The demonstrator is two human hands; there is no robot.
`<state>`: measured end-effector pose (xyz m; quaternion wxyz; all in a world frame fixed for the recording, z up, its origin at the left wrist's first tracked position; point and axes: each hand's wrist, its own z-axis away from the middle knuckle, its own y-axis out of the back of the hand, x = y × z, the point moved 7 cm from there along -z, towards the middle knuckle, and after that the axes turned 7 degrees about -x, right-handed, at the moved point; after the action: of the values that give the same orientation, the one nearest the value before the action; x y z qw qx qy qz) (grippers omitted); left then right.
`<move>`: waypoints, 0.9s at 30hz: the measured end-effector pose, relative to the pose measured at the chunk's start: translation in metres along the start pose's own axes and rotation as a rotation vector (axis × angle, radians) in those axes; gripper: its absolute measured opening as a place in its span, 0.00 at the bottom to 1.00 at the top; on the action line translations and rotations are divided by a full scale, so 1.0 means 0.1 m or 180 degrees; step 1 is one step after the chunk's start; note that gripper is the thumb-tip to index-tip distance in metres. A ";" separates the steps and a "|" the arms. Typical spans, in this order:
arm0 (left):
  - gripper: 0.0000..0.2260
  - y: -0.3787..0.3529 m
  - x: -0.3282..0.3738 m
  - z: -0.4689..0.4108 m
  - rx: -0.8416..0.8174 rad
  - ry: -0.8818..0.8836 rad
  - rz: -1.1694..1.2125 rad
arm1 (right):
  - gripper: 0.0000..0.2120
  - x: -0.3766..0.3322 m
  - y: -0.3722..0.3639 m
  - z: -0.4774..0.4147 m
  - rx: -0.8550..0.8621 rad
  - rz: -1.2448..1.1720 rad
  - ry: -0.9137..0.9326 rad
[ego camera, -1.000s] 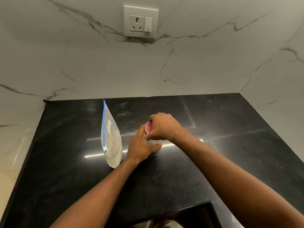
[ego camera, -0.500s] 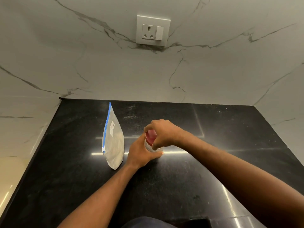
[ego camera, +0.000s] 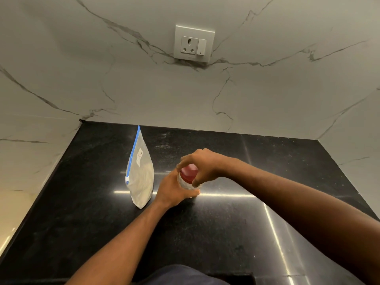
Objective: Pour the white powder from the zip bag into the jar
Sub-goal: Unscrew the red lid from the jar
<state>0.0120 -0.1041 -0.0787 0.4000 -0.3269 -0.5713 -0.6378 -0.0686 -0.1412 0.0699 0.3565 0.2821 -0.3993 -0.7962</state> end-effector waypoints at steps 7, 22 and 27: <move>0.41 0.02 0.00 0.01 -0.0130 0.0122 -0.0035 | 0.33 -0.01 0.01 -0.01 -0.0076 0.0239 0.0168; 0.41 0.01 0.11 -0.04 -0.0481 -0.0165 -0.0333 | 0.43 0.25 -0.22 0.00 0.0500 0.0830 -0.0812; 0.37 0.01 0.05 -0.02 -0.0435 -0.0091 -0.0288 | 0.37 0.17 -0.18 -0.07 0.0110 0.0564 -0.0262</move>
<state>0.0103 -0.1072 -0.0741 0.3393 -0.3364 -0.5463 -0.6879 -0.0793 -0.1504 0.0482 0.4038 0.2188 -0.4508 -0.7654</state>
